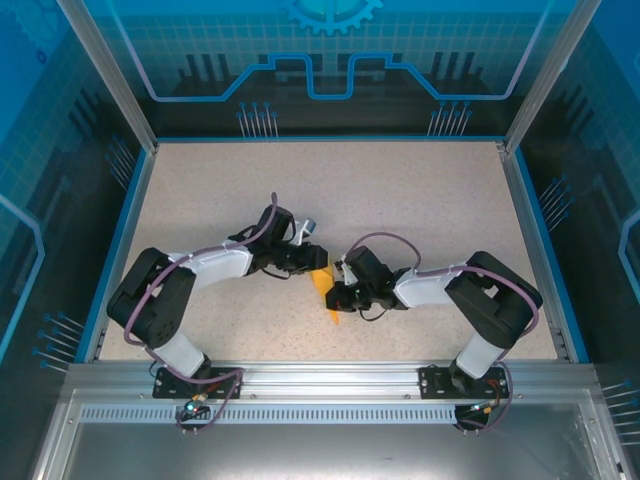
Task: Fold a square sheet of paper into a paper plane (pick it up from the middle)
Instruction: Fold the wing for the fifth time at the center of the table.
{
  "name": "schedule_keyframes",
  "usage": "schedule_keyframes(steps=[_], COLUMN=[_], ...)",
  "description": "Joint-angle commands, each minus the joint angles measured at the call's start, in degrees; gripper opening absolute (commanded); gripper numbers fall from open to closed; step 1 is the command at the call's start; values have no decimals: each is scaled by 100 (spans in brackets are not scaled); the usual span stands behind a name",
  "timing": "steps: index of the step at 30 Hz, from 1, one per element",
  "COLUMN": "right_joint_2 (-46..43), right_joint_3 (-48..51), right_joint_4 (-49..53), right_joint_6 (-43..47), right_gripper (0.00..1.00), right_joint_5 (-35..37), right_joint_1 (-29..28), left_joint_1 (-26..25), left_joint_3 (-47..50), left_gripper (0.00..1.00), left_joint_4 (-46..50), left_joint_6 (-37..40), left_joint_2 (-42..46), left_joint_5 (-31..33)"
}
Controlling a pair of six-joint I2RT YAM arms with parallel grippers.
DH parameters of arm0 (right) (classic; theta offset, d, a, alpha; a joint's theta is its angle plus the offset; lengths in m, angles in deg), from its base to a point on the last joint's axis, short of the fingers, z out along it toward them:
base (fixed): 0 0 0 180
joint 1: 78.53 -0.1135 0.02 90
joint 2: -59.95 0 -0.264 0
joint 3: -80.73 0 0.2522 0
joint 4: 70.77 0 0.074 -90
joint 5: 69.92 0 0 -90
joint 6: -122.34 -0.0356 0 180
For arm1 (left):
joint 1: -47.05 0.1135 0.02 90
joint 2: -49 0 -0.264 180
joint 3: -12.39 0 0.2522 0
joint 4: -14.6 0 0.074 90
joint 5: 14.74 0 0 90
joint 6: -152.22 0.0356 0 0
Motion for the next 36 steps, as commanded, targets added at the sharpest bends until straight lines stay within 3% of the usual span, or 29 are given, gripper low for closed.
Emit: schedule_keyframes(steps=[1, 14, 26, 36], right_joint_2=[209, 295, 248, 76], right_joint_3=[129, 130, 309, 406], right_joint_4=[908, 811, 768, 939], right_joint_6=[213, 151, 94, 191], right_gripper=[6, 7, 6, 5], right_joint_5=[-41, -101, -127, -132], right_joint_1=[103, 110, 108, 100], left_joint_1=[28, -42, 5, 330], left_joint_3=[327, 403, 367, 349], left_gripper=[33, 33, 33, 32], left_joint_4=[-308, -900, -962, -875], left_joint_6=[2, -20, 267, 419], left_joint_2=[51, -472, -825, -1182], left_joint_5=[-99, -488, 154, 260])
